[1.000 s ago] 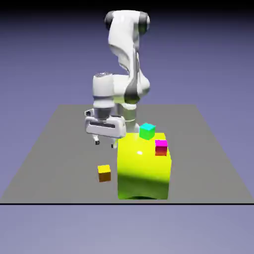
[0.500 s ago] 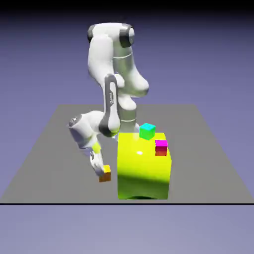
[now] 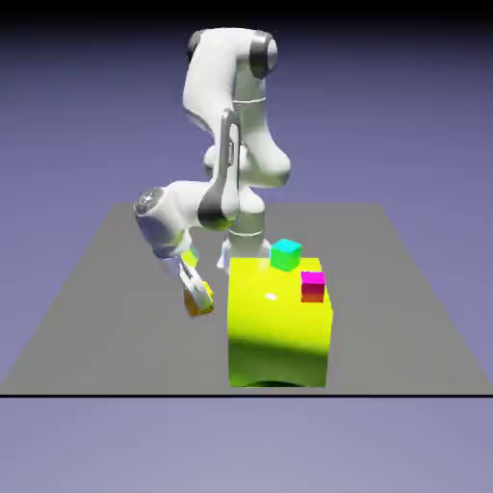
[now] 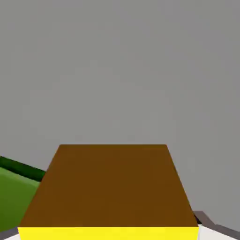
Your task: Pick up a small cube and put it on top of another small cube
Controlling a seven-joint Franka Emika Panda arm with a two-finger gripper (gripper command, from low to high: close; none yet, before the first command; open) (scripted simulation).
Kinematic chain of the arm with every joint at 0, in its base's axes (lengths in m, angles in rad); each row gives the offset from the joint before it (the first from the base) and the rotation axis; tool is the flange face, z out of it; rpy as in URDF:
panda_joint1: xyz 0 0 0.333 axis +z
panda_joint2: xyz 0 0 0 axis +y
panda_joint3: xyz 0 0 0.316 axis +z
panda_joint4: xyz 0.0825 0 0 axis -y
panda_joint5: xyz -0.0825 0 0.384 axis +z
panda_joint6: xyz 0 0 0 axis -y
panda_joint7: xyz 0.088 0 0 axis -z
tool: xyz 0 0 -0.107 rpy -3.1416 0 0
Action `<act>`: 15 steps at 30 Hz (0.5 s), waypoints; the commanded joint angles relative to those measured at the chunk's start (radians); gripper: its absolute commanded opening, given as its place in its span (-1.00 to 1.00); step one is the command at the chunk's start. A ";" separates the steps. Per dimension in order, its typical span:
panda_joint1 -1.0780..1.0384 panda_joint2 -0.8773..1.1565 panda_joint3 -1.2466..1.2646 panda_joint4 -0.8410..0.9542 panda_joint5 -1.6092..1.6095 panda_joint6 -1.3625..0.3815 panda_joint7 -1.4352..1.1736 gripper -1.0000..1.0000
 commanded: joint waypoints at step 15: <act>0.176 -0.354 0.198 0.155 0.010 -0.517 -0.066 -1.00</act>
